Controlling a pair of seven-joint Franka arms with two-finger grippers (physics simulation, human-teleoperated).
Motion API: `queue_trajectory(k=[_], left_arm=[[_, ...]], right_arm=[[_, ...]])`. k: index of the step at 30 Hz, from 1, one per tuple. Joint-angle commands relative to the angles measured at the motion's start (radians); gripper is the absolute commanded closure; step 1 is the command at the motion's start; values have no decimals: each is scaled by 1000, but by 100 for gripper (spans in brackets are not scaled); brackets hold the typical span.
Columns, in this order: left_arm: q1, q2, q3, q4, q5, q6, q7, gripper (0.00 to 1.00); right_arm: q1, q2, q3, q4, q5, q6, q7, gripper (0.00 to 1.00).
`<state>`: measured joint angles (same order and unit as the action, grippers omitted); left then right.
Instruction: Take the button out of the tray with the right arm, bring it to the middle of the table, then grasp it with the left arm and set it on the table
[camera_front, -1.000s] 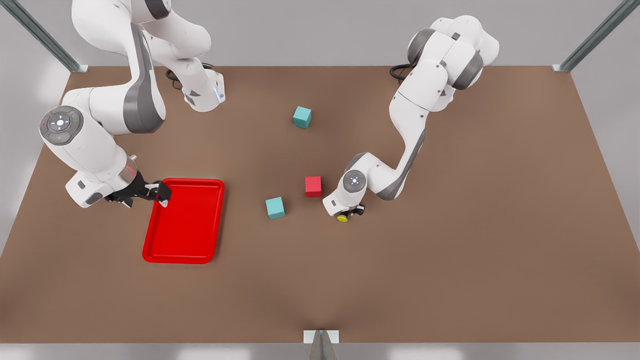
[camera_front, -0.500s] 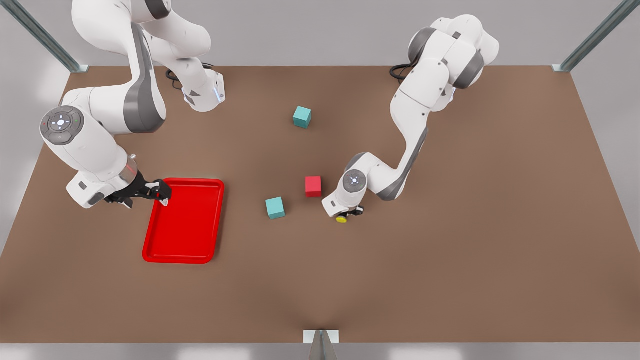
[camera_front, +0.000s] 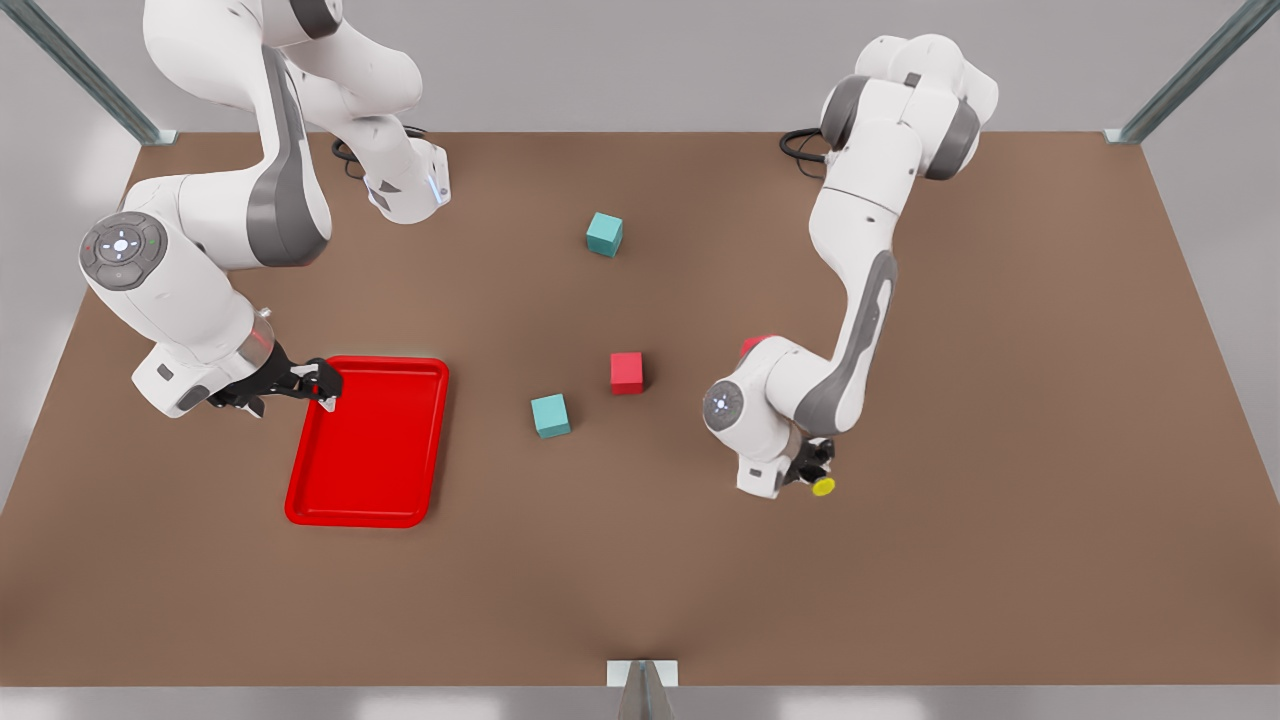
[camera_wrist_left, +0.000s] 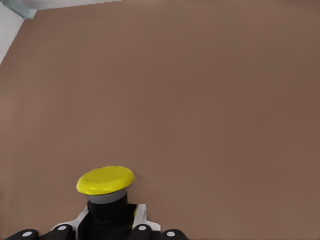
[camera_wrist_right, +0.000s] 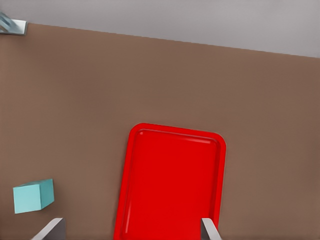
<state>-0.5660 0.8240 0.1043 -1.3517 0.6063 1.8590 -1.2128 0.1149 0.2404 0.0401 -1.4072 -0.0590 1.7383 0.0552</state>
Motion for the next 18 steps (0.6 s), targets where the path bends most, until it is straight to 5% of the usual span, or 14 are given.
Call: queue_trajectory(k=[1,18], left_arm=[[0,12,17,-10,178,-133,-1533,53],[-3,221,38,-86,512,-251,-1726,52]], right_arm=[[0,-1,0,1,1,0,-17,0],[0,-1,0,1,1,0,-17,0]])
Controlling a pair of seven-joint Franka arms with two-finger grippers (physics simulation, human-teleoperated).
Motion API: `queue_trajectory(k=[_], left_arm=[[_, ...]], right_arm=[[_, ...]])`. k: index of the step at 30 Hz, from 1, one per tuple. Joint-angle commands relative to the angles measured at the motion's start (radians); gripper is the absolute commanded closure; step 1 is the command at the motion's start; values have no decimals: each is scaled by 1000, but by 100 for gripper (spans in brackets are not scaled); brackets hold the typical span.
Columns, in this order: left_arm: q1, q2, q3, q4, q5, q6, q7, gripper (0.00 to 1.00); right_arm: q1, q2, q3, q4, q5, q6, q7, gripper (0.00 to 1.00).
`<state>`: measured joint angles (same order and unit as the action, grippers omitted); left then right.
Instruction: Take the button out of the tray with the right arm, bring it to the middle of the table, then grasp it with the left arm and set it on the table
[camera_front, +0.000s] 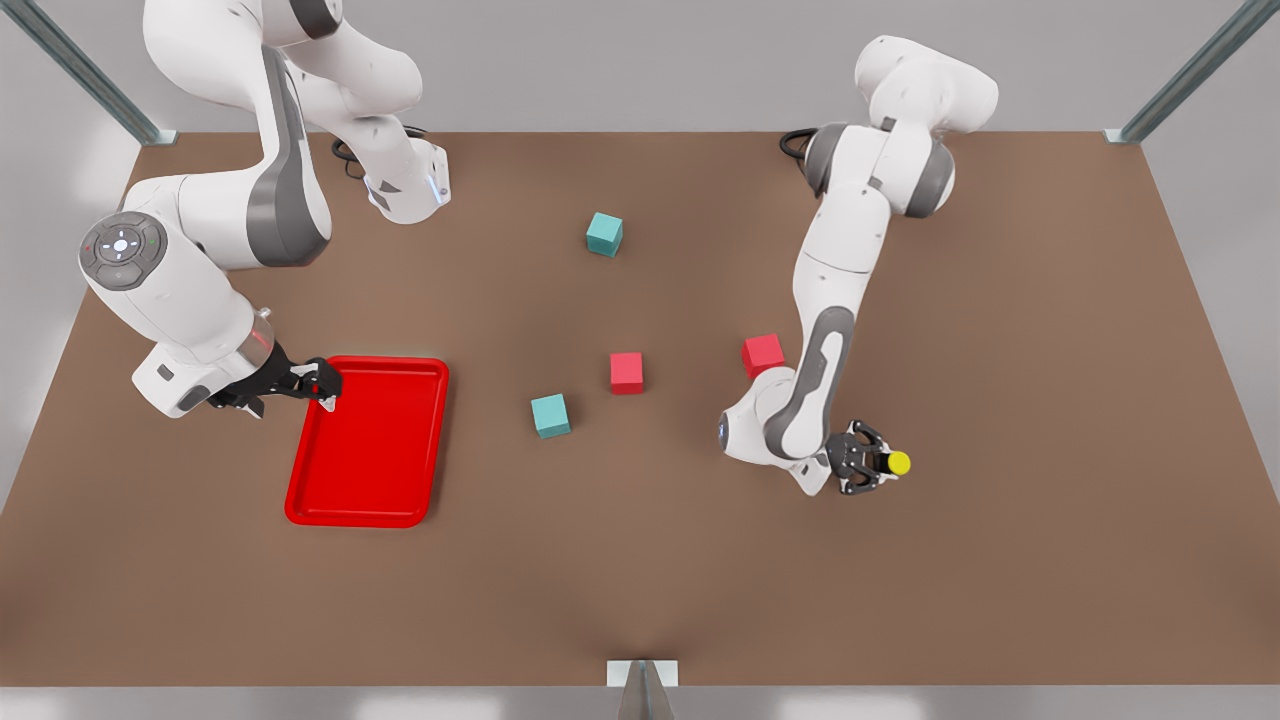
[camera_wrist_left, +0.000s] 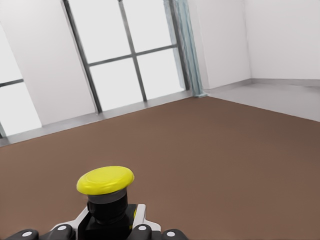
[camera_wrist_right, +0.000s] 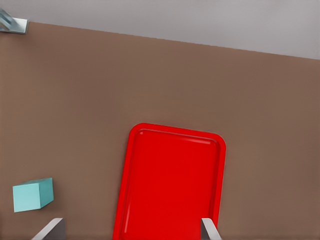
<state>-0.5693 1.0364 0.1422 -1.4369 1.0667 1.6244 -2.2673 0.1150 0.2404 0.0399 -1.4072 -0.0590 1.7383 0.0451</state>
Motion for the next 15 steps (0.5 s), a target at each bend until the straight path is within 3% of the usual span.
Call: queue_trajectory(k=[1,7,9,10,11,13,15], left_arm=[[0,10,0,-8,59,-17,-672,53],[6,22,2,-22,130,-14,-675,52],[6,27,2,-23,133,-14,-673,47],[6,27,2,-23,133,-15,-672,38],[6,30,2,-22,133,-15,-672,36],[6,31,2,-23,133,-14,-670,5],[6,34,2,-22,133,-14,-672,0]], right_arm=[[0,-1,0,1,1,0,-7,0],[-2,-1,0,1,2,0,-7,0],[-2,-1,0,1,2,0,-7,0],[-2,-1,0,1,2,0,-7,0],[-2,-1,0,1,2,0,-7,0],[0,-1,0,1,2,0,-7,0],[-2,-1,0,1,2,0,-7,0]])
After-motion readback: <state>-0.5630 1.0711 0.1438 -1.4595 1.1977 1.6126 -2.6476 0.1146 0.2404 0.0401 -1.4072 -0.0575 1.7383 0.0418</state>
